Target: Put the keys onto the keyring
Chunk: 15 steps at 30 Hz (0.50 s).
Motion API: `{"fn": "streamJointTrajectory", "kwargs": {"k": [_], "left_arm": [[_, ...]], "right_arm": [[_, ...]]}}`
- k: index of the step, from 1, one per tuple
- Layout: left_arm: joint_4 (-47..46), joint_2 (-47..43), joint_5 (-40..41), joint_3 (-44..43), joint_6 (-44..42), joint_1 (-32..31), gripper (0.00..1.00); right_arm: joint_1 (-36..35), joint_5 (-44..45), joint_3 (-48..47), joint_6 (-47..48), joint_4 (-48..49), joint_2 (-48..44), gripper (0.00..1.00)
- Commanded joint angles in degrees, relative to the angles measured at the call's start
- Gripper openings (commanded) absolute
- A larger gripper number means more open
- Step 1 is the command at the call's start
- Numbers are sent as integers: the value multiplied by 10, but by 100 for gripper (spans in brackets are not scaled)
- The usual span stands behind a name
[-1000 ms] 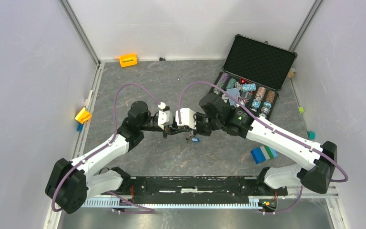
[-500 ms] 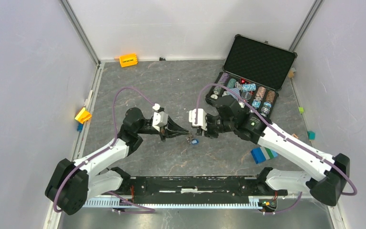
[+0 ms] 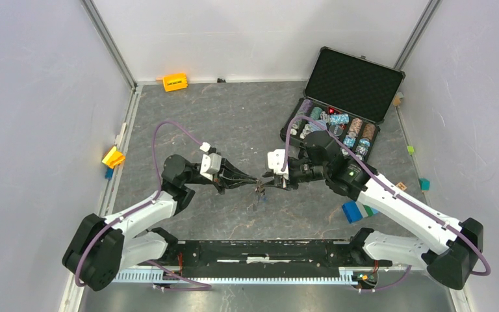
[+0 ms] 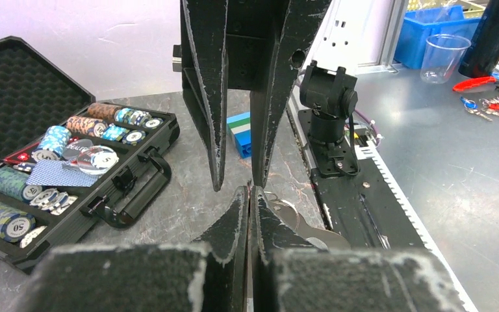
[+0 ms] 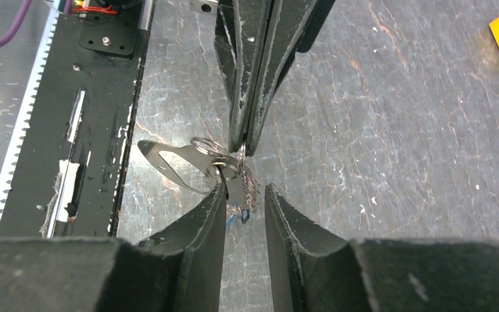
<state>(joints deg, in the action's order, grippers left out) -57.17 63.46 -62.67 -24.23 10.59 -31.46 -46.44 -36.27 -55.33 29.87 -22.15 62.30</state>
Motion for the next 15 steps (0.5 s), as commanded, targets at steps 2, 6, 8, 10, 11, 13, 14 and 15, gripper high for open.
{"fn": "streamJointTrajectory", "kwargs": {"k": [2, 6, 8, 10, 11, 13, 14, 15], "left_arm": [[-58, 1, 0, 1, 27, 2, 2], [-59, 2, 2, 1, 28, 2, 2], [-58, 3, 2, 1, 28, 1, 2], [-59, 4, 2, 1, 28, 2, 2], [-59, 4, 1, 2, 28, 2, 2], [-58, 3, 1, 1, 27, 2, 2], [-57, 4, 1, 2, 27, 1, 2], [-55, 4, 0, 2, 26, 2, 2]], "right_arm": [[1, -45, -10, -9, 32, 5, 32], [1, -60, -10, -11, 34, 15, 28], [1, -63, -9, -13, 37, 18, 26], [1, -64, -9, -15, 41, 20, 24], [1, -64, -9, -16, 42, 20, 24], [1, -64, -10, -16, 44, 20, 22], [1, -65, -9, -17, 45, 19, 21], [2, -65, -10, -17, 45, 21, 19]]}}
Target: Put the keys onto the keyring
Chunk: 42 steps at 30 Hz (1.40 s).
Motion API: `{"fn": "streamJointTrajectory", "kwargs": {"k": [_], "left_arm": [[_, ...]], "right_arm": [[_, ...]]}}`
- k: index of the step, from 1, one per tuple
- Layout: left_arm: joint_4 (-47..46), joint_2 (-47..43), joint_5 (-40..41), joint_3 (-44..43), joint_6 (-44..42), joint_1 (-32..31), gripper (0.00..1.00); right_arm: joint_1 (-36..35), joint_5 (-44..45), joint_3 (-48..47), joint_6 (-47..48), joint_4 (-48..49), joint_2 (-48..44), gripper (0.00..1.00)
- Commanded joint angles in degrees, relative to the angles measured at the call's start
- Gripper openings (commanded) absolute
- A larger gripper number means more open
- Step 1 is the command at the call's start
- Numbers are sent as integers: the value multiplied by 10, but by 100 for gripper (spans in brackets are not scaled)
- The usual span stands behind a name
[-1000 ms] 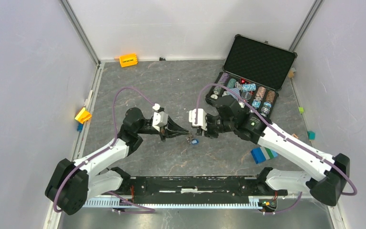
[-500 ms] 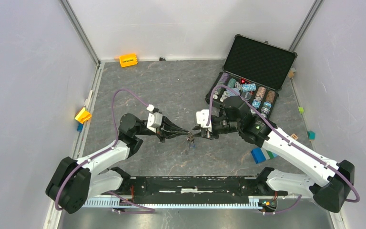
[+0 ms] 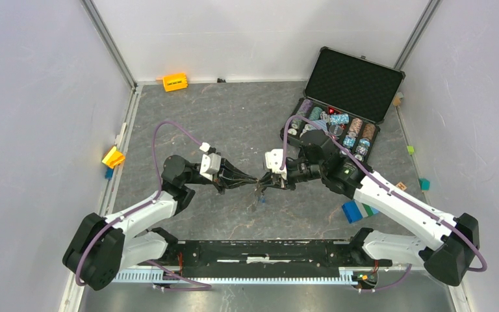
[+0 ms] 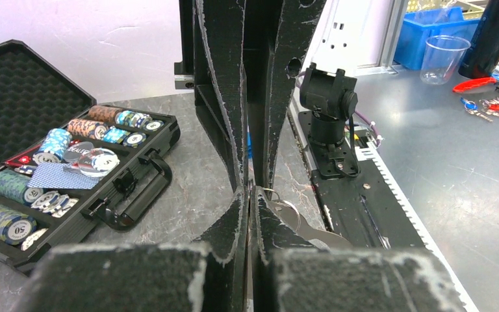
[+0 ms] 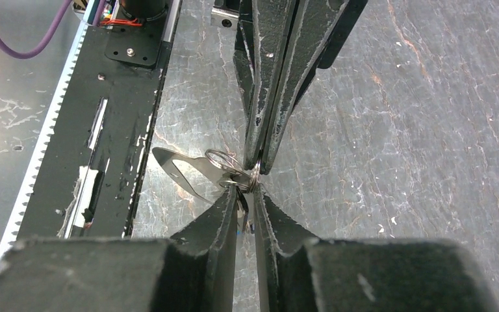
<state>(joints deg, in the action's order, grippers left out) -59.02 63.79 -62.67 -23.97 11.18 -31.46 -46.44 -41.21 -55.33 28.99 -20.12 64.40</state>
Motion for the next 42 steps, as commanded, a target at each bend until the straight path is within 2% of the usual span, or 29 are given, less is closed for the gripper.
{"fn": "streamJointTrajectory", "kwargs": {"k": [1, 13, 25, 30, 35, 42], "left_arm": [[-35, 1, 0, -1, 18, 1, 2], [-7, 4, -2, -2, -11, 2, 2], [63, -5, -17, -6, -79, 2, 2], [113, -9, -26, -25, -110, 2, 13], [209, -8, -23, -56, -178, 2, 23], [239, -5, -11, -78, -189, 2, 29]], "right_arm": [[1, -17, -10, 7, 25, -1, 18], [1, -20, -7, -4, 22, -6, 0], [1, 33, -31, -4, -13, 6, 0], [1, 56, -48, -2, -43, 19, 0], [-5, 86, -68, -1, -76, 37, 0], [-31, 133, -105, 1, -128, 69, 0]]}}
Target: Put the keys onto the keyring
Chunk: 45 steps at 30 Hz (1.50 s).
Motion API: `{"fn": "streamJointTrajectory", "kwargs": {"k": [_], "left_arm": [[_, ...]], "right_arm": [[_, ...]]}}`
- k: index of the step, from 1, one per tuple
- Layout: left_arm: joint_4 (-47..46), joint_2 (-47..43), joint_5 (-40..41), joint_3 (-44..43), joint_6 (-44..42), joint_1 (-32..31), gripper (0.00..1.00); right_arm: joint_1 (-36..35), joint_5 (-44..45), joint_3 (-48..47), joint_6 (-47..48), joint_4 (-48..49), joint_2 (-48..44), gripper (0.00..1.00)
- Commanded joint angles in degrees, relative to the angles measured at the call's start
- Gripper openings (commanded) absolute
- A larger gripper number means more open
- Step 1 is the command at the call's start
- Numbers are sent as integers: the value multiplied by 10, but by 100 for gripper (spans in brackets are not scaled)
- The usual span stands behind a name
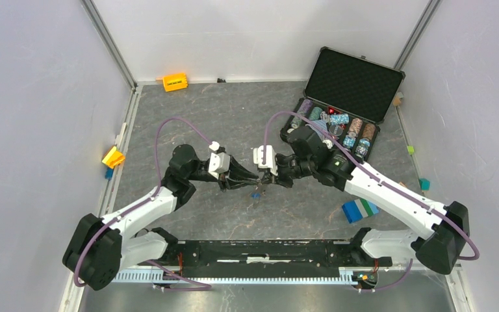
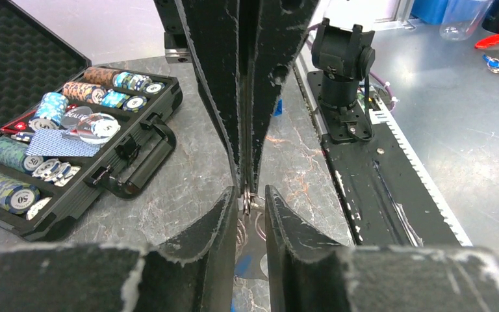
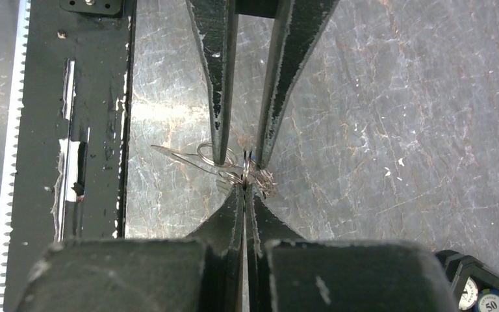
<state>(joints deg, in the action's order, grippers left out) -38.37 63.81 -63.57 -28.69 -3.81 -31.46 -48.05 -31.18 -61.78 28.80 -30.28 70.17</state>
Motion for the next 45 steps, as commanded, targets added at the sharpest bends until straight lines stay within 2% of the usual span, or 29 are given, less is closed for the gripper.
{"fn": "streamJointTrajectory", "kwargs": {"k": [1, 5, 10, 15, 23, 29, 33, 43, 45], "left_arm": [[41, -5, -3, -34, -45, 1, 30], [75, -6, 1, -37, -79, 2, 32], [111, -10, 6, -41, -108, 2, 30], [118, -9, 5, -42, -111, 1, 25], [118, -4, 5, -50, -108, -3, 24], [119, -3, 5, -49, -107, -5, 14], [126, -3, 2, -49, -112, -4, 2], [157, -18, -3, -55, -118, -4, 2], [146, -22, -5, -54, -105, -4, 2]], "right_arm": [[-17, 35, -46, 4, -33, 16, 0], [-23, 43, -63, 2, -43, 25, 0], [-27, 44, -69, 0, -44, 29, 0], [-28, 44, -70, 0, -44, 32, 0], [-29, 42, -70, -1, -43, 34, 0], [-28, 40, -70, -1, -42, 35, 0], [-29, 41, -74, -2, -42, 34, 0], [-28, 50, -69, 4, -36, 20, 0], [-28, 53, -66, 4, -38, 17, 5]]}}
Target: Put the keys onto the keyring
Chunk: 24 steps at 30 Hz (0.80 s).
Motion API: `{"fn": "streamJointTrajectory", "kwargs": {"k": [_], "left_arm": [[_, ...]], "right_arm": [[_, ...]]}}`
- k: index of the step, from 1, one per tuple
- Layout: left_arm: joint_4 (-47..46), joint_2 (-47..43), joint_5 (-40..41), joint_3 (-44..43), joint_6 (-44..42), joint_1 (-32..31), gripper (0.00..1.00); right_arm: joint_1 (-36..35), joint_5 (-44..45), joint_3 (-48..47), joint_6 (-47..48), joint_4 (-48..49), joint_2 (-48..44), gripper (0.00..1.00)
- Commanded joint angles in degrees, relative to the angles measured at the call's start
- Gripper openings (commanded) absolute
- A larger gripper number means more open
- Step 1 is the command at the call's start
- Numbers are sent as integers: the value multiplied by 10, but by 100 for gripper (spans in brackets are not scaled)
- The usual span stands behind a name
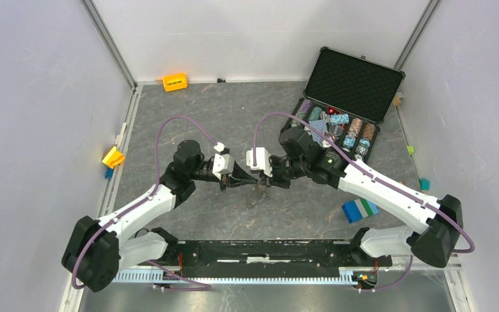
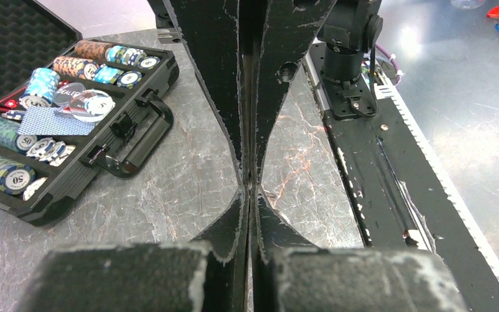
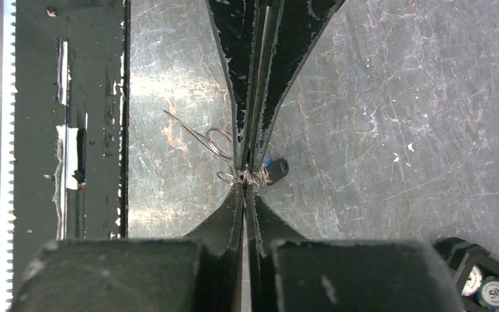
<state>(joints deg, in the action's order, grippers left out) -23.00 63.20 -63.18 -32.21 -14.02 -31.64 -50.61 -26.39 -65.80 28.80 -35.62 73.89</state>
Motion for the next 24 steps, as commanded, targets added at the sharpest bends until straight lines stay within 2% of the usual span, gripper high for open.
{"fn": "streamJointTrajectory", "kwargs": {"k": [1, 4, 6, 18, 24], "left_arm": [[-17, -18, -11, -17, 5, -2, 2], [-44, -22, -19, -13, 31, 0, 2], [-65, -23, -24, -10, 46, 1, 2], [-175, -22, -26, 9, 135, 5, 2], [-189, -22, -18, 15, 155, 6, 2]], "right_arm": [[-3, 7, -23, 5, 15, -23, 15], [-2, 9, -11, 9, 17, -37, 32], [-1, 7, -1, 9, 22, -48, 37], [13, -51, 57, 0, 64, -57, 43], [24, -80, 67, -7, 80, -61, 40]]}}
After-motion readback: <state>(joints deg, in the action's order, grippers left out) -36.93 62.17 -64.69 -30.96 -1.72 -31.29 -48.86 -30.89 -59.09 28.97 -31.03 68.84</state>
